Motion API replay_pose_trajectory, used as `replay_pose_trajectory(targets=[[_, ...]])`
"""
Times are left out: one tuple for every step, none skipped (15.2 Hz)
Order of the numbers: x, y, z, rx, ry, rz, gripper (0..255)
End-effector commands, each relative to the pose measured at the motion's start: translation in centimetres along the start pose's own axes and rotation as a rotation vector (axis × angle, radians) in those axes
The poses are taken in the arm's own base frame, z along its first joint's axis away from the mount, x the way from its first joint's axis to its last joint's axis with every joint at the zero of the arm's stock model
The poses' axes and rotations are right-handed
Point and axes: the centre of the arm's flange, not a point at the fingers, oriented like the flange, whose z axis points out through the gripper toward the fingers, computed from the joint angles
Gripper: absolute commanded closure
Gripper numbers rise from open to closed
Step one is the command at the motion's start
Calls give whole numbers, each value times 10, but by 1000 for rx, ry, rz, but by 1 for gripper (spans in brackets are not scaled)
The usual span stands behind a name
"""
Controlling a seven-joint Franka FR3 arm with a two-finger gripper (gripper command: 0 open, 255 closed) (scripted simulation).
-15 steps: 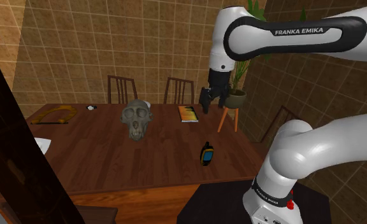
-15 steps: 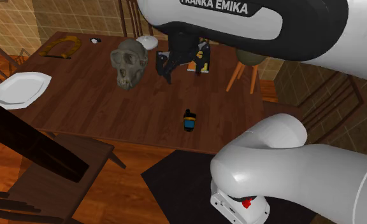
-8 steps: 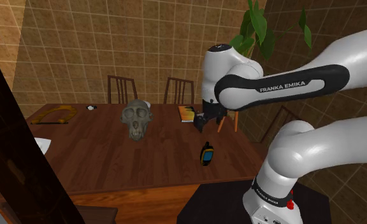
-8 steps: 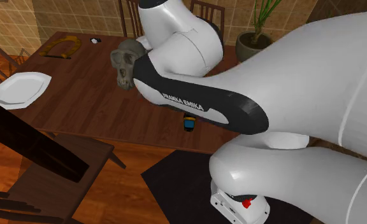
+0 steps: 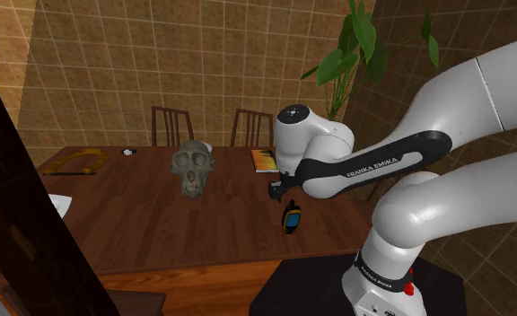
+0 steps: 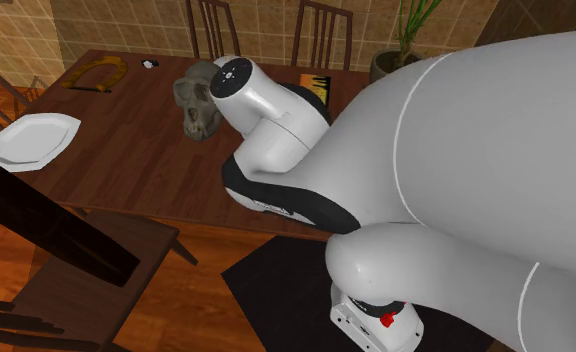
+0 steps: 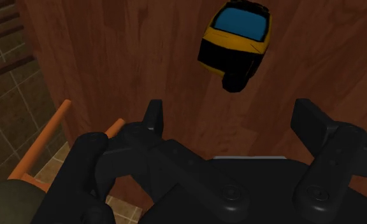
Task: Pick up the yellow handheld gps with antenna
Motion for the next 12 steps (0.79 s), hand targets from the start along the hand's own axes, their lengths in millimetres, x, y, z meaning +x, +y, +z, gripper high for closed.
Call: replay_pose_trajectory(targets=[[-3,-3,11,-1,2,2,0],[-5,-5,16,-1,2,2,0],[-6,-6,20,-1,2,2,0],[-7,-7,23,-1,2,2,0],[-7,-7,23,-1,2,2,0],[-7,-7,23,-1,2,2,255],[-7,-8,23,-1,2,2,255],[-7,-7,23,-1,2,2,255],[-7,-7,23,-1,2,2,255],[-7,-7,23,-1,2,2,255],[-7,-7,23,-1,2,2,255],[-7,-7,23,-1,2,2,255]])
